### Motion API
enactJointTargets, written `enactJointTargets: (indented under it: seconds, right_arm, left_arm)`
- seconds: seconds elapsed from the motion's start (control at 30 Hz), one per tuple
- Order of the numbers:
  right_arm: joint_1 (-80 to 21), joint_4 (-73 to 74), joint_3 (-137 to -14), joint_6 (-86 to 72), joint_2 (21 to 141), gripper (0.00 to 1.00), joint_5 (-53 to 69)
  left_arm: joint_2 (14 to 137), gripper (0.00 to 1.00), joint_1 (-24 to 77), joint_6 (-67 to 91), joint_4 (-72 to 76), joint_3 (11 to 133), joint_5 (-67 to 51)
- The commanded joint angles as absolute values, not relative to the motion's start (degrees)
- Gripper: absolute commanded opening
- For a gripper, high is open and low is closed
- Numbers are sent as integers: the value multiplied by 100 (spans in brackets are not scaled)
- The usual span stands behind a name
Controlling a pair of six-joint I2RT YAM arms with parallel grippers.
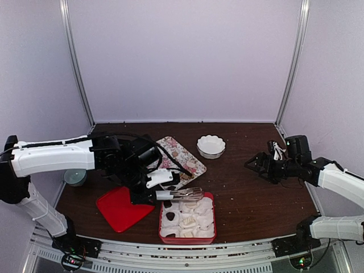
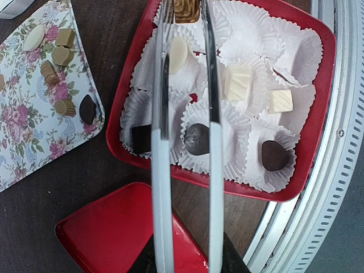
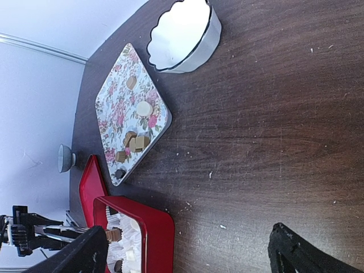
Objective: Pack the chocolate
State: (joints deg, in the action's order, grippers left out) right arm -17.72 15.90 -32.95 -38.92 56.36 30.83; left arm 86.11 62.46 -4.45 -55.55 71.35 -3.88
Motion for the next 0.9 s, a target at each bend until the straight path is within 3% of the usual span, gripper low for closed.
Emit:
enactJointTargets:
  seconds: [0.0, 0.3, 0.6, 0.87]
  right_arm:
    - [-1806, 1711, -3144, -3893, 5359, 100, 3018]
    - [-1808, 1765, -3015, -3981, 5135, 100, 2942]
    - [-1811, 1842, -3021, -4016, 5037, 100, 2795]
    - [-1807, 1640, -3009, -4147, 5152, 100, 2815]
  left_arm:
    - [8915, 7, 6349, -475, -5055, 7248, -277]
    - [9355, 11, 6398, -544, -4915, 7471, -337]
    - [9229, 31, 6398, -599, -5033, 7482, -312]
    - [8784, 38, 6315, -565, -5178, 7477, -362]
